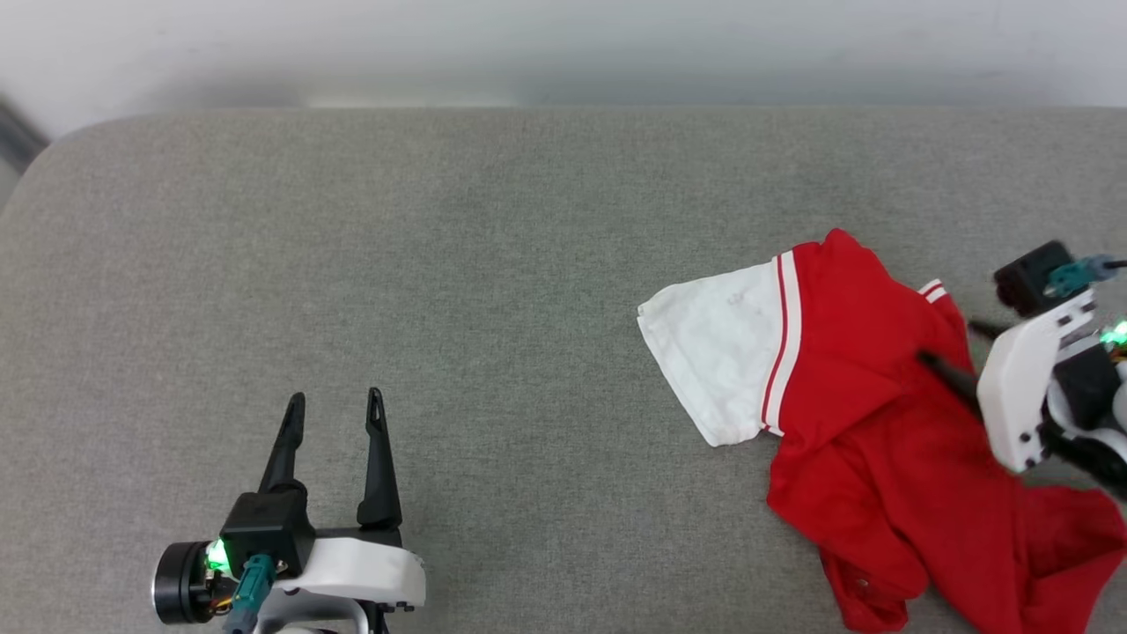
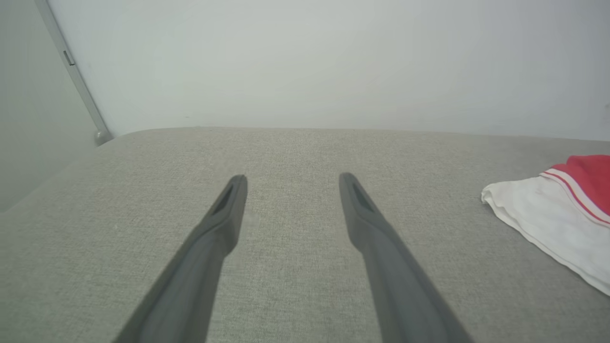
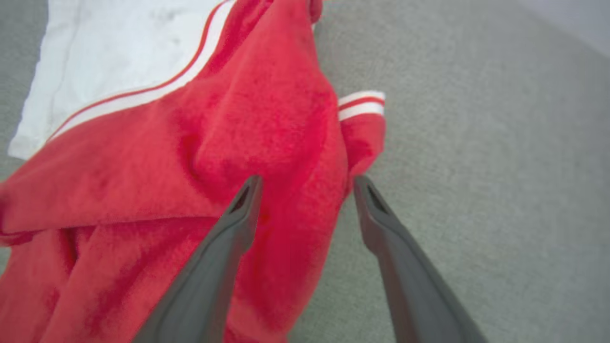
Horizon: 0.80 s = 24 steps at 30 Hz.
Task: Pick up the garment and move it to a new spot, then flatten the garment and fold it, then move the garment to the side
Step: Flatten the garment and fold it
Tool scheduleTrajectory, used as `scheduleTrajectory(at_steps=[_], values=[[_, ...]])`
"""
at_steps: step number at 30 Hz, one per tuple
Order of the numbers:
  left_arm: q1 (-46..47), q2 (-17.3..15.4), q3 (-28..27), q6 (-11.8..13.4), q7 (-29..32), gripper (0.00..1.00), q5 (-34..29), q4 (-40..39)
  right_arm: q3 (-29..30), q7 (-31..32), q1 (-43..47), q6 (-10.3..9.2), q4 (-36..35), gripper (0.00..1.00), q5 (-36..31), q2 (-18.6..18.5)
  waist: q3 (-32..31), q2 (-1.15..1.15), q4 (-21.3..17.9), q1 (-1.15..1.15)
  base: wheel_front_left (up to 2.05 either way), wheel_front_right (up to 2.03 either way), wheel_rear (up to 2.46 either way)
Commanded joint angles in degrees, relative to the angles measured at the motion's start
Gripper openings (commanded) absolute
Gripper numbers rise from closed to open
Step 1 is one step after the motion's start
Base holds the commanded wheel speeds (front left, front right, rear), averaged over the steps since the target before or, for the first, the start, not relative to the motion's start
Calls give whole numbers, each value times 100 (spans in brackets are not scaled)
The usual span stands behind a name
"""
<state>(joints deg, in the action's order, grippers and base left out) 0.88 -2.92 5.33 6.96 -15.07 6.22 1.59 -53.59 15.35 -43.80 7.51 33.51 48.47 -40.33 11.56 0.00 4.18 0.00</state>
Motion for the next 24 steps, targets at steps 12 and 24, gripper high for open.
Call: scheduleTrajectory(at_steps=[12, 24], values=[[826, -445, -457, -602, -15, 100, -322, 84, 2445, -3009, 396, -4, -117, 100, -1935, 784, -338, 0, -422, 0, 0, 0, 0], [2498, -924, 58, -1296, 513, 100, -240, 1072, 5043, -3054, 2550, -4, -2942, 100, -3980, 2435, -146, 0, -654, 0, 0, 0, 0]])
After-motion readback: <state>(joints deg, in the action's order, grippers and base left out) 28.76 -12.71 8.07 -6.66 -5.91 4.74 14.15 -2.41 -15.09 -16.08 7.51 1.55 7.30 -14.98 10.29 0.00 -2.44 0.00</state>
